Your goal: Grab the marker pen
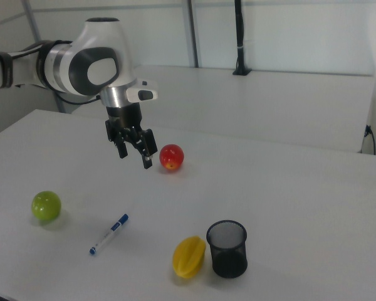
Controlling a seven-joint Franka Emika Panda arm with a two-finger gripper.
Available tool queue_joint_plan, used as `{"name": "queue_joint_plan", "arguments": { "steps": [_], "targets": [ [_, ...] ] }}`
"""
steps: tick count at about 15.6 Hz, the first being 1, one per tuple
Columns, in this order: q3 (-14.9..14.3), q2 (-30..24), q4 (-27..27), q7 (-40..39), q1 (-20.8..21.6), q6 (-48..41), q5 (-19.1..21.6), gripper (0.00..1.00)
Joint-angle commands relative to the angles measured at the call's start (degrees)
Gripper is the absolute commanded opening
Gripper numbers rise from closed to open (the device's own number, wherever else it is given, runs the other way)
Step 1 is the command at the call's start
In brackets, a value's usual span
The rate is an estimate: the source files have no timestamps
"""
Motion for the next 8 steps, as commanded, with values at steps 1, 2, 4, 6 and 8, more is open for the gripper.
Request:
{"name": "queue_joint_plan", "arguments": {
  "steps": [1,2,4,6,8],
  "targets": [
    [0.35,-2.88,1.84,-1.47,-2.22,-5.89,0.38,1.00],
    [0.35,-3.24,2.37,-2.08,-2.83,-7.03,0.46,1.00],
    [0.35,-3.24,2.63,-2.96,-2.84,-7.13,0.47,1.00],
    [0.35,-3.24,2.72,-2.53,-2.84,-7.13,0.38,1.00],
    [-0.01,-3.24,3.34,-2.44,-2.92,-7.22,0.38,1.00]
  ]
}}
